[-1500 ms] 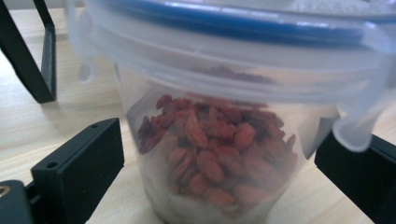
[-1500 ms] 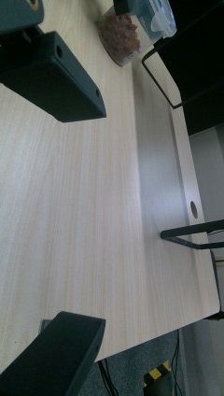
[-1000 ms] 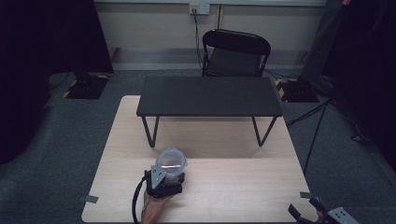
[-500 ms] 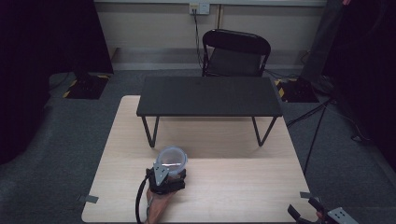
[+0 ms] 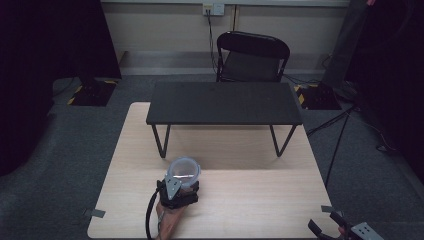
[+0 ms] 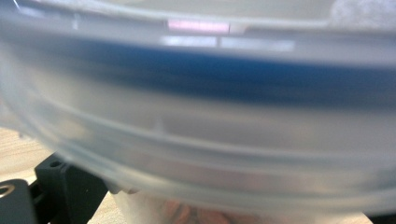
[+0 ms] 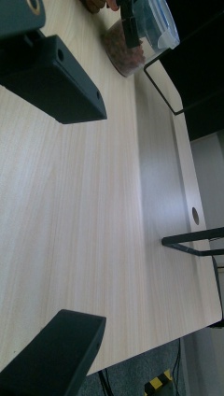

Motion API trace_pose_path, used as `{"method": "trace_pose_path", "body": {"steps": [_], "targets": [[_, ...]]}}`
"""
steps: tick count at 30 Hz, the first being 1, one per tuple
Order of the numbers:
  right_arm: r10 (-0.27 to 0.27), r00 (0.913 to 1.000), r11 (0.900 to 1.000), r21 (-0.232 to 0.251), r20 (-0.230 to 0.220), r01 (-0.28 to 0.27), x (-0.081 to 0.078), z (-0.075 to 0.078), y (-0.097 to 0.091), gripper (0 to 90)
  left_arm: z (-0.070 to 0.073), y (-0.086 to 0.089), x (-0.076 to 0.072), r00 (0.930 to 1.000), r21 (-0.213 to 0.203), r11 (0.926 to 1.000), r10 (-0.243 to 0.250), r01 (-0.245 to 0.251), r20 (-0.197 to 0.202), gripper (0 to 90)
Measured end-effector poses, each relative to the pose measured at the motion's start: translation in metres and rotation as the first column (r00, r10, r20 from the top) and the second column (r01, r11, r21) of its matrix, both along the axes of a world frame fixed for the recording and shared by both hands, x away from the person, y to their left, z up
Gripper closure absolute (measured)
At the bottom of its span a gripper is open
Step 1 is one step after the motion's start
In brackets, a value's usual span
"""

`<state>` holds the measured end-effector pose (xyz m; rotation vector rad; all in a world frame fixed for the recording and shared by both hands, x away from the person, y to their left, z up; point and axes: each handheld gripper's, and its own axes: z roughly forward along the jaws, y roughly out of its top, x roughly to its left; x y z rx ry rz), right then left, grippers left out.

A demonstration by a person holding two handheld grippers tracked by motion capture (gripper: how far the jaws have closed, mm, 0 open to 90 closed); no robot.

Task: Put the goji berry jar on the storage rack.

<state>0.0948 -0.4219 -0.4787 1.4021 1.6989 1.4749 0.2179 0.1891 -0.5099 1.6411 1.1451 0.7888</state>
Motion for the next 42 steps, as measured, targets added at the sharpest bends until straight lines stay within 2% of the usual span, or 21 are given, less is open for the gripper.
{"method": "trace_pose_path", "body": {"steps": [18, 25, 28, 37, 42], "targets": [[0.006, 1.0000, 1.0000, 0.002, 0.001, -0.006, -0.001, 0.001, 0.001, 2.8, 0.002, 0.004, -0.001, 0.9999, -0.001, 1.0000, -0.010, 0.010, -0.005, 2.3], [0.006, 1.0000, 1.0000, -0.001, 0.001, -0.006, 0.000, 0.001, 0.001, 2.9, 0.005, 0.011, 0.000, 0.9997, -0.040, 0.9992, -0.003, 0.002, -0.023, 2.4], [0.006, 1.0000, 1.0000, 0.000, 0.000, -0.006, 0.000, 0.001, 0.001, 3.0, 0.008, 0.014, -0.001, 0.9999, -0.045, 0.9990, -0.002, 0.001, -0.015, 2.3], [0.010, 1.0000, 0.9999, -0.002, -0.002, -0.010, 0.001, 0.001, 0.002, 3.0, 0.033, 0.021, -0.001, 0.9997, -0.028, 0.9993, -0.024, 0.024, -0.002, 2.2], [0.007, 1.0000, 1.0000, 0.001, 0.001, -0.007, 0.000, 0.001, 0.001, 2.9, 0.053, 0.022, 0.000, 0.9989, -0.010, 0.9989, -0.046, 0.046, 0.013, 2.1]]}}
